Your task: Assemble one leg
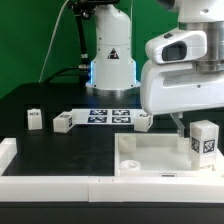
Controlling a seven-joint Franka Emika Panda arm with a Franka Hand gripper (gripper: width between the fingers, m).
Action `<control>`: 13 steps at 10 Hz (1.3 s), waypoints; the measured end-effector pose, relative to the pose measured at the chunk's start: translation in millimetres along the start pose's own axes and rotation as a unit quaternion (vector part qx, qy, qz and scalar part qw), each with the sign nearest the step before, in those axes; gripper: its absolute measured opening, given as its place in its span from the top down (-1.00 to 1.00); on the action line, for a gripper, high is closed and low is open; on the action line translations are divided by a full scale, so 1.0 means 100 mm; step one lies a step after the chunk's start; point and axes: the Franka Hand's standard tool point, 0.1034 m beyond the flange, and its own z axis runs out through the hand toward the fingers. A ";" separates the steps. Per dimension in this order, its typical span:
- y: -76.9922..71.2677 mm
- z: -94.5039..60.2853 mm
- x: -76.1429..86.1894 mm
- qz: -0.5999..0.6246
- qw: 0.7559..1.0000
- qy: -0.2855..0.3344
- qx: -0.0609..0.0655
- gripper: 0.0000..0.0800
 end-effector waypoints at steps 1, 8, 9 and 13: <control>0.00 0.00 0.01 -0.001 1.000 0.001 0.000 -0.62; 0.05 0.00 0.01 0.071 0.998 0.001 0.001 0.25; 0.08 -0.01 0.03 0.155 0.988 0.007 0.007 0.26; 0.10 0.01 0.04 0.395 0.918 0.035 0.031 0.26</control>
Offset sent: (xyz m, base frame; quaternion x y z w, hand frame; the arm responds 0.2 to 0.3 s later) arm 0.0000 0.0000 0.0000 0.0000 0.0000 0.0000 1.0000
